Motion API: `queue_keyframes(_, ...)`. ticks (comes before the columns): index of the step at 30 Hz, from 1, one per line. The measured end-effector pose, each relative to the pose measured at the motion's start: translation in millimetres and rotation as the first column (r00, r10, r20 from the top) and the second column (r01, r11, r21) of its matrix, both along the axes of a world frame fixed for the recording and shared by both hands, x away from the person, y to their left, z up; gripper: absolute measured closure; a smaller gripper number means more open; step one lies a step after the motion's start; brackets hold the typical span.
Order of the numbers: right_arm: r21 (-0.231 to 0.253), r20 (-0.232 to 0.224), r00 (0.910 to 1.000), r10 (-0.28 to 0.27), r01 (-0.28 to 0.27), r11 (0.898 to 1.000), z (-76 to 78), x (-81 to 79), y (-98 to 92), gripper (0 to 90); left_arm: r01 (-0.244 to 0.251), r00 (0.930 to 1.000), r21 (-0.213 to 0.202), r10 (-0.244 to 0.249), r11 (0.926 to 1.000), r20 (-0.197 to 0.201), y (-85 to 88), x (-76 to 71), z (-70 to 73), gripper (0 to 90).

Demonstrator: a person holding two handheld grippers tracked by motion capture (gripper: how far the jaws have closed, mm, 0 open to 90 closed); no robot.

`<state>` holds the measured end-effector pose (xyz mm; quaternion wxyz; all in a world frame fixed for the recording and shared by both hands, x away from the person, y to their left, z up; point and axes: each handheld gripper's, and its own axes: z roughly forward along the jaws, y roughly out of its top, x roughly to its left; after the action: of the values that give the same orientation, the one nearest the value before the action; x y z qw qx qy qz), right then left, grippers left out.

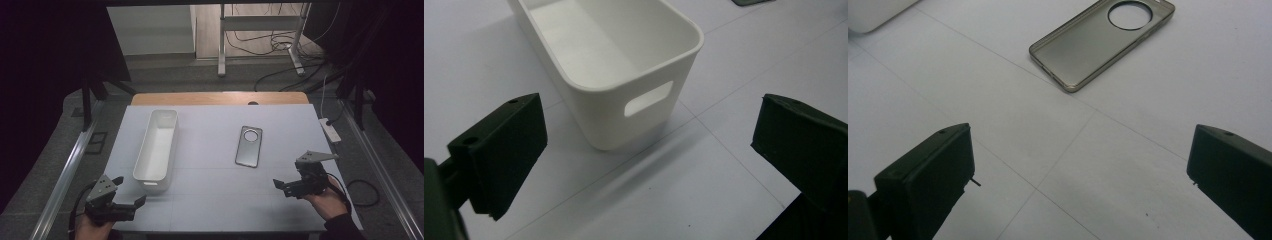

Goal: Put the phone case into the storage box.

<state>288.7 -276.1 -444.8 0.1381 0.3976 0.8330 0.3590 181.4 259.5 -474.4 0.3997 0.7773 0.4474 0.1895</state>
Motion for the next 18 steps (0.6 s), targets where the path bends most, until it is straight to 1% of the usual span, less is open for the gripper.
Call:
queue_keyframes(2, -0.007, -0.002, 1.0000, 0.005, -0.005, 1.000, -0.2, 0.9, 1.8, 0.0, 0.000, 1.0000, 0.003, 0.000, 1.0000, -0.001, -0.3, 0.0, 0.1, 2.0)
queue_keyframes(9, -0.005, -0.005, 0.9997, 0.026, -0.026, 1.000, -0.9, 6.9, 9.3, 0.0, 0.003, 1.0000, 0.005, -0.003, 1.0000, -0.001, -0.6, 0.1, 0.0, 2.0)
queue_keyframes(15, -0.001, -0.012, 0.9994, 0.033, -0.033, 0.999, -2.3, 12.2, 14.3, 0.0, 0.004, 1.0000, 0.002, -0.004, 1.0000, -0.002, -0.7, 0.1, 0.0, 2.0)
queue_keyframes(18, 0.004, -0.024, 0.9988, 0.044, -0.044, 0.999, -3.0, 16.9, 18.2, 0.0, 0.004, 1.0000, 0.003, -0.004, 1.0000, -0.002, -0.8, 0.2, 0.0, 2.0)
